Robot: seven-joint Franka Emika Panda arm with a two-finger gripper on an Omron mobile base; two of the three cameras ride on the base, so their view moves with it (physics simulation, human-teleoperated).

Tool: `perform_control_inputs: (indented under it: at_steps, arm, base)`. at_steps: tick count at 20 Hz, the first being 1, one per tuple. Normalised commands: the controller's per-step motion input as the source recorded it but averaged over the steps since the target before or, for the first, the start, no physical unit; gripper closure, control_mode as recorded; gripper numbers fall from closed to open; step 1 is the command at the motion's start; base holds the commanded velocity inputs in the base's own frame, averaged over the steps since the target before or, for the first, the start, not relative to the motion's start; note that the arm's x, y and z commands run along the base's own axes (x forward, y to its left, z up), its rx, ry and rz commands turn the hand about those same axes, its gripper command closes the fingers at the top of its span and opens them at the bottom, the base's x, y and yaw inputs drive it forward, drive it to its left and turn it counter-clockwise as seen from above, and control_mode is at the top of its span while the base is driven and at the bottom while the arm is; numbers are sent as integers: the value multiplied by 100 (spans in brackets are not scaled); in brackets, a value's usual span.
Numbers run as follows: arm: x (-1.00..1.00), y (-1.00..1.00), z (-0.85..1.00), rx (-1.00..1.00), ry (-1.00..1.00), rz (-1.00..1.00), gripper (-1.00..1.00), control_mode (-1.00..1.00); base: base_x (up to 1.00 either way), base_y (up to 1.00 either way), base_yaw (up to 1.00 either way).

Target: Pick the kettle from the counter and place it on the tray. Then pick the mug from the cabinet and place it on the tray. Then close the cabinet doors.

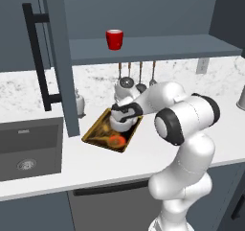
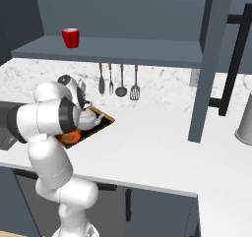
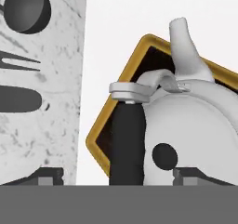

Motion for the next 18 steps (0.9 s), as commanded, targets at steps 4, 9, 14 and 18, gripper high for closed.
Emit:
perform_control_inputs:
  at_steps: [4,9,14,18]
  arm:
    - [-47,-15,0,0,8,0,-100,-100]
    - [-54,-23,8,0,10,0,-100,-100]
    - [-49,-7,56,0,0,0,-100,-100]
    - [-45,0,55,-2,4,16,-100,-100]
  base:
    - [0,0,0]
    - [0,0,0]
    - [0,0,0]
    - [0,0,0]
